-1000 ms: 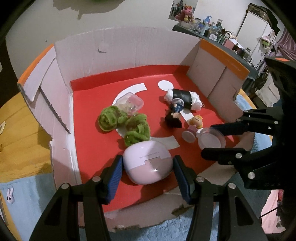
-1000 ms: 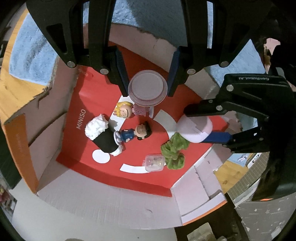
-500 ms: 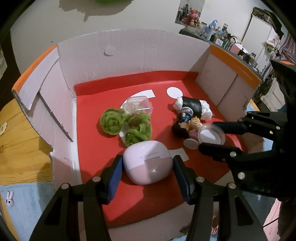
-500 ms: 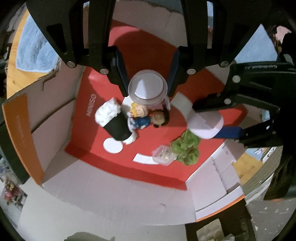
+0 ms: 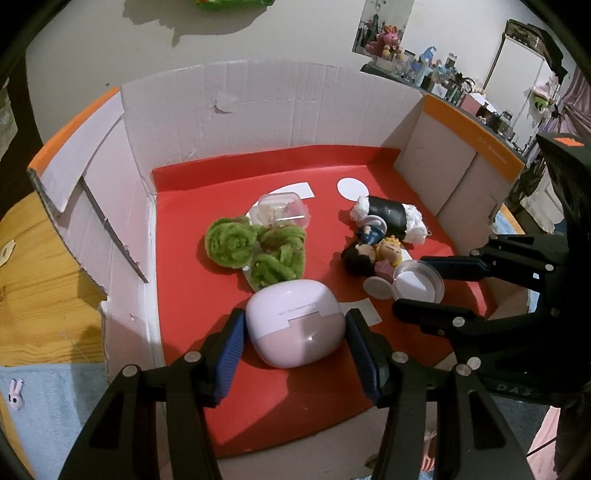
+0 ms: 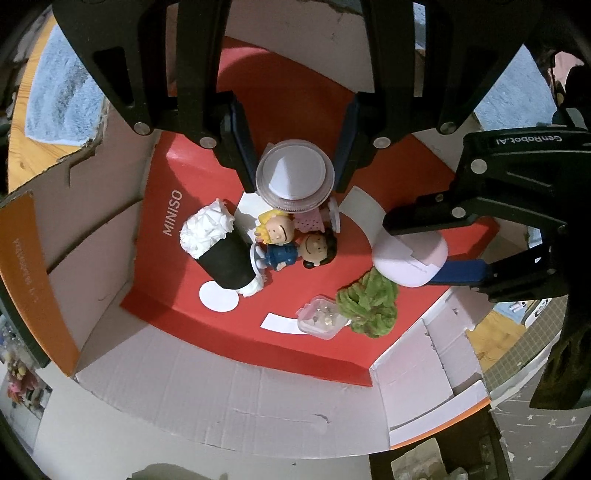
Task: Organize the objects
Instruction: 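Lower the clear lid with the right tool while the left tool lowers the pink case into the box, then open the right tool releasing the lid while the left tool releases the pink case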
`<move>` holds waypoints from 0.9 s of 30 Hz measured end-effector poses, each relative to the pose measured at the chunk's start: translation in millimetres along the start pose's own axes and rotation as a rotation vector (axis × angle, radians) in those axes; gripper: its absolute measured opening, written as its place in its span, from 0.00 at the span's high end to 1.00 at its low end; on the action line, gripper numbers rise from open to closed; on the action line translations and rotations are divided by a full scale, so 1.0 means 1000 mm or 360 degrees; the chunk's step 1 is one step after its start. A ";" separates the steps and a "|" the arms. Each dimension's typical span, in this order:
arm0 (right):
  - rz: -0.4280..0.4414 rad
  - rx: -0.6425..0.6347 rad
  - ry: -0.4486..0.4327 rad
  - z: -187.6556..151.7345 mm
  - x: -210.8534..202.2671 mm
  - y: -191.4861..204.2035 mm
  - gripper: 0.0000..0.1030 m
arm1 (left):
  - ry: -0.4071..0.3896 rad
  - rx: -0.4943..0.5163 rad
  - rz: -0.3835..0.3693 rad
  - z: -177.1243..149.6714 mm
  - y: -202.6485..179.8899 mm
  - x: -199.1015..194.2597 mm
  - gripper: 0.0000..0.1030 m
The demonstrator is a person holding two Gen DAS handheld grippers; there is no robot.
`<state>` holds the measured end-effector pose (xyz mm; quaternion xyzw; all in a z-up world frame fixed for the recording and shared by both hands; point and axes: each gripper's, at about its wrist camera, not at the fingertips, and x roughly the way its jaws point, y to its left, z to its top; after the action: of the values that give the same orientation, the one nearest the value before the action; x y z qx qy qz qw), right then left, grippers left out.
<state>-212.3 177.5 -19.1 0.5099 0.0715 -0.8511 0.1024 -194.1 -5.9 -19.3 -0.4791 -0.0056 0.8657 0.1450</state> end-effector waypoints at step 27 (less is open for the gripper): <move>0.0018 -0.0015 -0.0009 -0.008 -0.011 0.000 0.50 | -0.0011 0.0018 0.0042 -0.001 -0.004 0.001 0.43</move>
<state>-200.9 180.8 -12.9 0.5075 0.0723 -0.8516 0.1099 -192.9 -2.1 -19.5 -0.4754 0.0051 0.8691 0.1363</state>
